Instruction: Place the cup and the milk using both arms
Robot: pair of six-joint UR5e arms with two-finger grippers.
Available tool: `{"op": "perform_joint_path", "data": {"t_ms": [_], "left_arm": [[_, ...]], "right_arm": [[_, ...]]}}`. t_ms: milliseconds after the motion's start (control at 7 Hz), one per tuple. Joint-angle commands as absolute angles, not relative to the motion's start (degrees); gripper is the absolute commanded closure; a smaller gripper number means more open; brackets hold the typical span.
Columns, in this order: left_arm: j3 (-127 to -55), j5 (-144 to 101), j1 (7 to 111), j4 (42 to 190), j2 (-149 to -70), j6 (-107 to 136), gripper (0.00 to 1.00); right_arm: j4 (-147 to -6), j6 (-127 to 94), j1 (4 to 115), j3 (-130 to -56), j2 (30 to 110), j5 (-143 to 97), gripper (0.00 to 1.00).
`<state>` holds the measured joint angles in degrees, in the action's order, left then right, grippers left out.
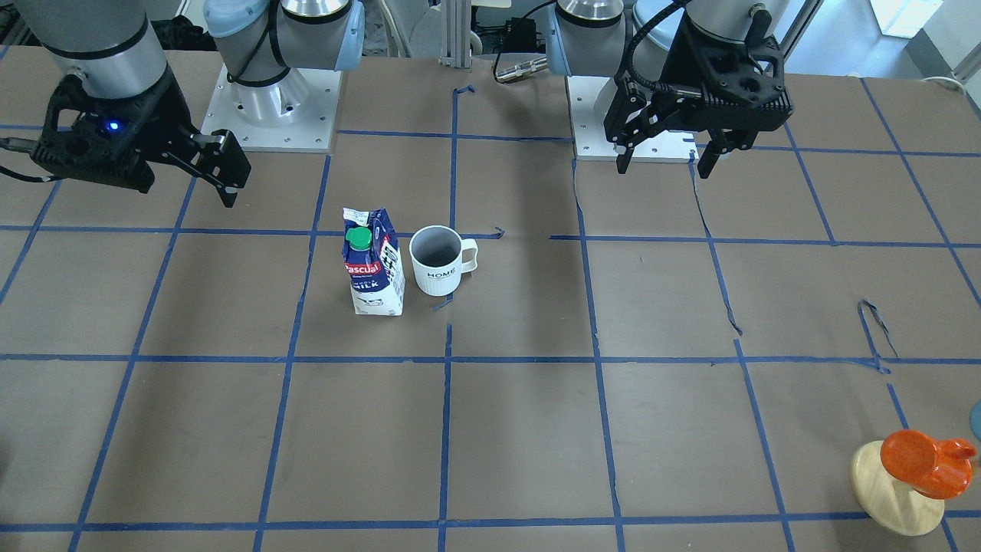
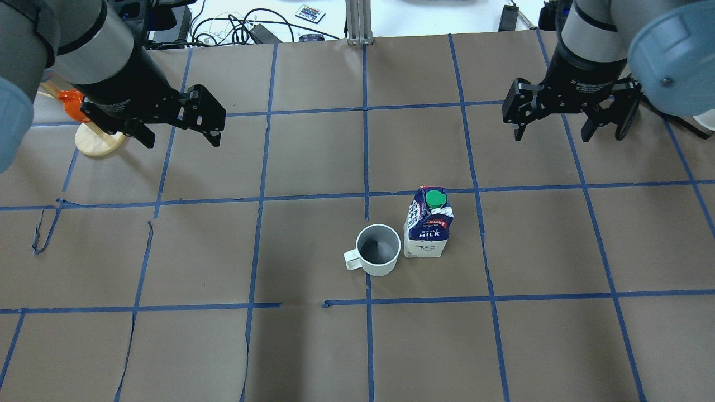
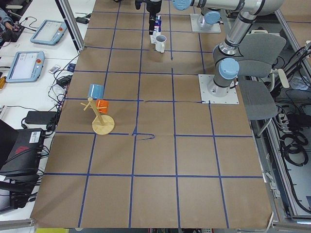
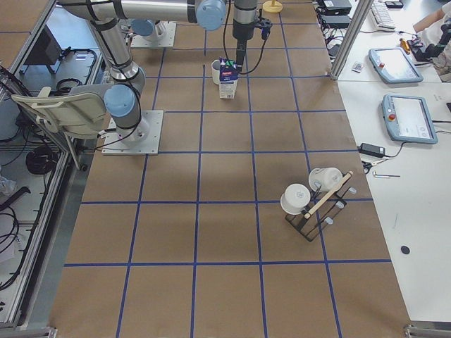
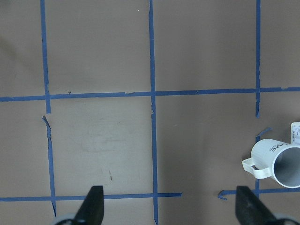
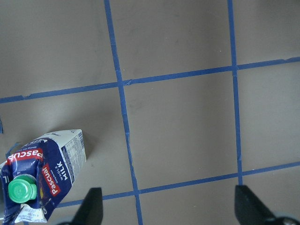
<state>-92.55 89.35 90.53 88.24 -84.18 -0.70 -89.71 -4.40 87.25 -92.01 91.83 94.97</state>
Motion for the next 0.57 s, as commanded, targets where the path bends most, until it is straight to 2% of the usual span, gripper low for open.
{"op": "perform_joint_path", "data": {"t_ms": [0, 429], "left_arm": [[-92.5, 89.5, 90.5, 88.2, -84.1, -0.7, 0.00], [-92.6, 89.6, 90.3, 88.2, -83.8, -2.2, 0.00]], "right_arm": [[-89.3, -4.3, 87.1, -91.7, 92.9, 93.6, 0.00], [-87.7, -4.4, 87.5, -92.1, 93.0, 85.4, 0.00]]}}
